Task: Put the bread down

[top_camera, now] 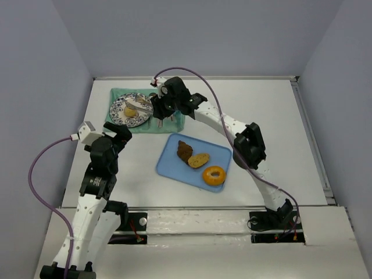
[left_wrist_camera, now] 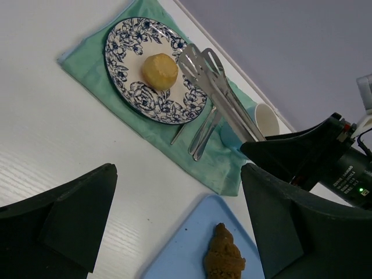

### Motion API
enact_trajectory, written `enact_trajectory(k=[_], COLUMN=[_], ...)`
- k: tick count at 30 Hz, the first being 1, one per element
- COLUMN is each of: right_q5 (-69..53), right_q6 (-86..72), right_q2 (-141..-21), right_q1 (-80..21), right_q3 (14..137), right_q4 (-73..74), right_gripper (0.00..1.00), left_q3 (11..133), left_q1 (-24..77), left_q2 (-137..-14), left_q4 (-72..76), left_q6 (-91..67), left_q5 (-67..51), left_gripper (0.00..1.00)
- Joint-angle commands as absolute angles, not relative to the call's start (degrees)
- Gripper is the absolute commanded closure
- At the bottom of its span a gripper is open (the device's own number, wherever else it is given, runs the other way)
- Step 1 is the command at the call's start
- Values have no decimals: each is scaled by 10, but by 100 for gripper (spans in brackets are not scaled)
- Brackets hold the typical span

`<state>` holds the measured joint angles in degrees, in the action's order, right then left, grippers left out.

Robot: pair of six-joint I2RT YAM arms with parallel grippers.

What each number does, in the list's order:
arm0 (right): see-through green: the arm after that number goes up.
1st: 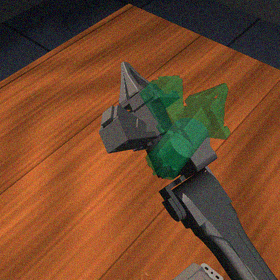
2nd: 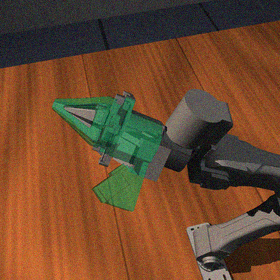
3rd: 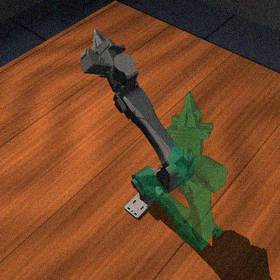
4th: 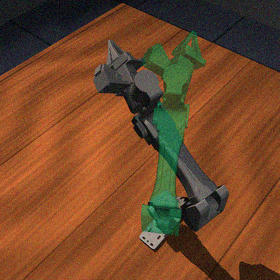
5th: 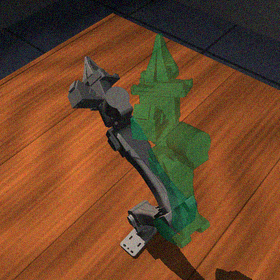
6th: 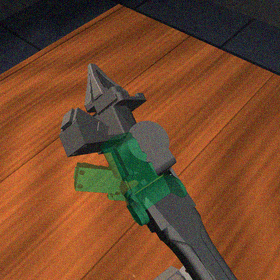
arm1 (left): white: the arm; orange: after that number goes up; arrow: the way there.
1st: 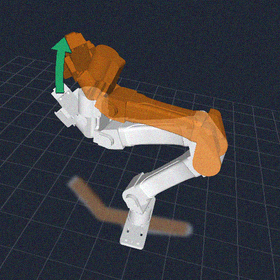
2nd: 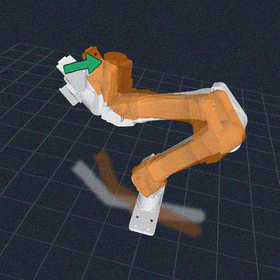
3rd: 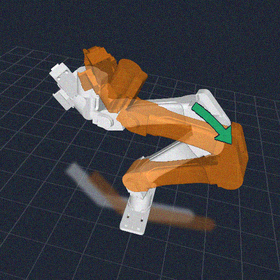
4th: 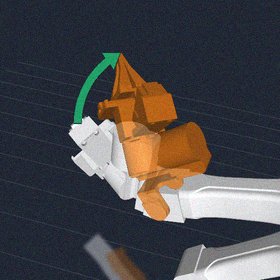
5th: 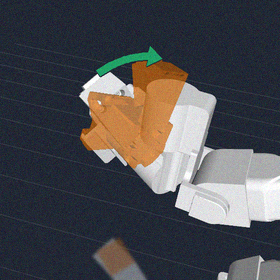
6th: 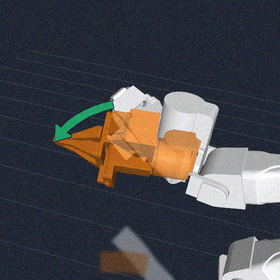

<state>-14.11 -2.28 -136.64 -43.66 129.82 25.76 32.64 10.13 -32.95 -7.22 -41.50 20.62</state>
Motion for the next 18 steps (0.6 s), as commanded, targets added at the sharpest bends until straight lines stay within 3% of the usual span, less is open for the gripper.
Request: enact_trajectory(k=[1, 7, 12, 18], right_q5=[-102, -14, 44, -35], right_q6=[-16, 8, -28, -15], right_q2=[-1281, -1153, -985, -802], right_q1=[-443, -443, -397, -254], right_q3=[1329, 1218, 953, 715], right_q4=[237, 207, 113, 31], right_gripper=[57, 60, 60, 61], left_q3=[337, 325, 317, 309], left_q1=[102, 102, 102, 102], left_q2=[-309, -277, -272, -280], left_q4=[-62, -48, -35, -11], left_q6=[-413, -410, -403, -390], left_q5=[217, 194, 173, 151], left_gripper=[1, 1, 1, 1])
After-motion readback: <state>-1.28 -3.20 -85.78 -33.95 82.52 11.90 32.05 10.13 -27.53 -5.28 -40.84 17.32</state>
